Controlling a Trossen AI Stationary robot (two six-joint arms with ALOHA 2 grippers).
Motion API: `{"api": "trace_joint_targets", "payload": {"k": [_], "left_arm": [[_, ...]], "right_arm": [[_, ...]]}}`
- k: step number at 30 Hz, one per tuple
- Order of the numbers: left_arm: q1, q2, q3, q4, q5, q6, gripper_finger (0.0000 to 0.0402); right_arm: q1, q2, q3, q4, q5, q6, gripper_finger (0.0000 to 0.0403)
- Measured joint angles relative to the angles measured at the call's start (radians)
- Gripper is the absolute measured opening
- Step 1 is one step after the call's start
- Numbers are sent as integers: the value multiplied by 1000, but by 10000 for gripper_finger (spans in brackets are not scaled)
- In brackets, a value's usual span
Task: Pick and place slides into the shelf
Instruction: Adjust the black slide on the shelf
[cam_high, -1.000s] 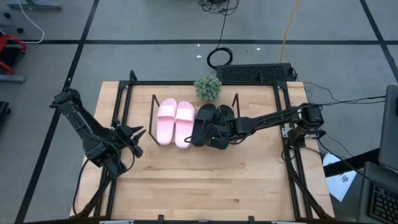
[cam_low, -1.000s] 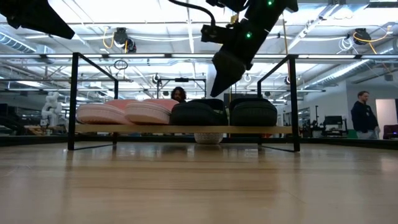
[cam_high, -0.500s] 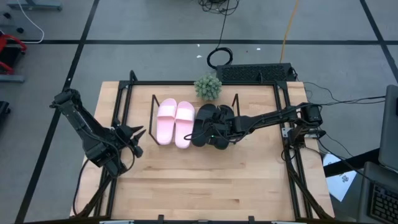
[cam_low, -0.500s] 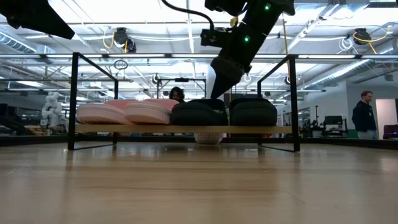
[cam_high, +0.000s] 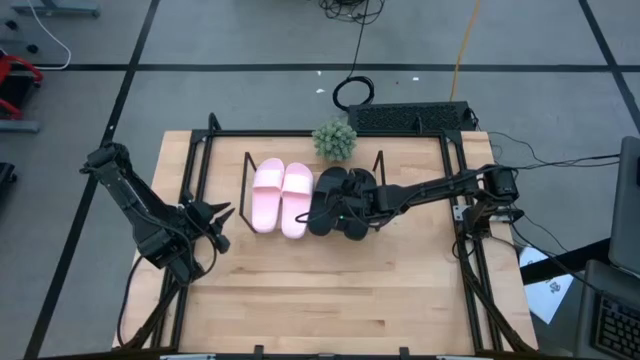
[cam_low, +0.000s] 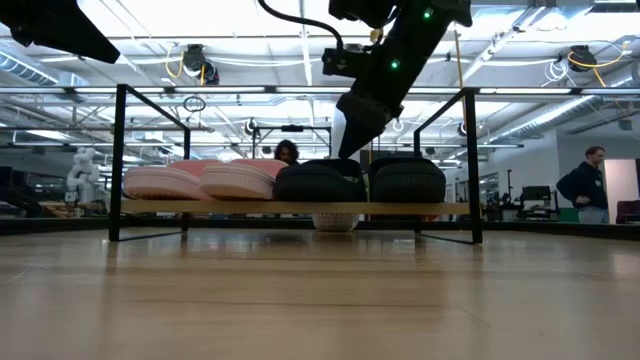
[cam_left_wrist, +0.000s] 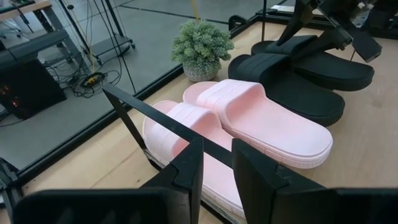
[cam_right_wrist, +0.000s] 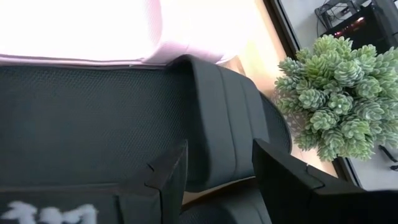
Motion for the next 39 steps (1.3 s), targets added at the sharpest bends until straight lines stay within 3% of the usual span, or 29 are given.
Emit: {"api": "trace_joint_targets", "payload": {"k": [19,39], "left_arm": [[0,0,0,0,6,0,88],[0,0,0,21,43,31,88]], "right_arm": [[17,5,0,7,-8,52,169],[7,47,-3,38,28,-3,169]]}}
